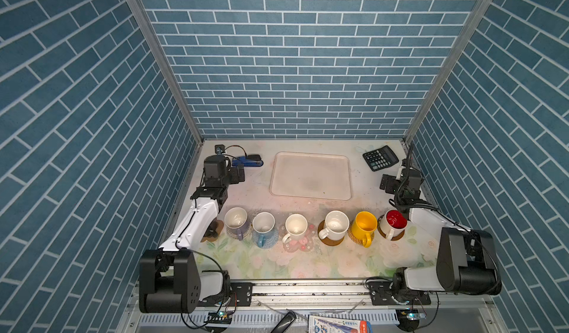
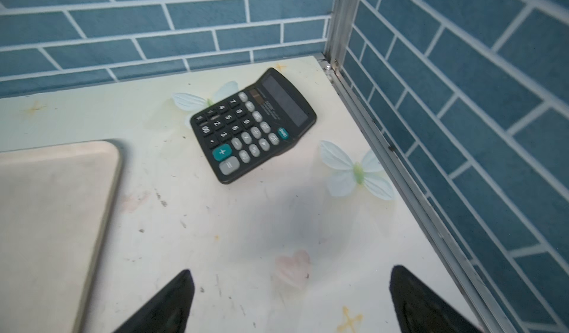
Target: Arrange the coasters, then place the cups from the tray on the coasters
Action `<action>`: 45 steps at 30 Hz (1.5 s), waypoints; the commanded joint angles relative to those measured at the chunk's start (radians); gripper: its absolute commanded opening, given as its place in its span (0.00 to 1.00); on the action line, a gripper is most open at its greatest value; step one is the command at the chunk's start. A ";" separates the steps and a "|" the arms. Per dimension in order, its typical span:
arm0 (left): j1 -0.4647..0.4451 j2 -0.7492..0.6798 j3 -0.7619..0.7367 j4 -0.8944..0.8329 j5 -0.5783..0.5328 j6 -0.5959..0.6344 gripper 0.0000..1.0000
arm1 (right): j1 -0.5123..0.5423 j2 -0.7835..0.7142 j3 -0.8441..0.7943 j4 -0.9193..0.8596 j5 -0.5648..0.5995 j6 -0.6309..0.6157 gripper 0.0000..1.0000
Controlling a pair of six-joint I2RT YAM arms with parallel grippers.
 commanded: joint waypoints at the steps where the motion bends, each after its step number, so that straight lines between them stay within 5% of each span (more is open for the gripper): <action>1: 0.019 0.045 -0.040 0.103 0.044 0.056 0.99 | -0.035 0.024 -0.012 0.157 -0.029 0.009 0.99; 8: 0.028 0.159 -0.092 0.205 0.079 0.072 0.99 | -0.149 0.052 0.003 0.137 -0.100 0.101 0.99; 31: 0.030 0.237 -0.246 0.456 0.137 0.113 0.99 | -0.146 -0.117 -0.235 0.300 -0.172 0.089 0.98; 45: 0.028 0.199 -0.331 0.580 0.133 0.113 0.99 | -0.139 0.038 -0.281 0.489 -0.235 0.066 0.99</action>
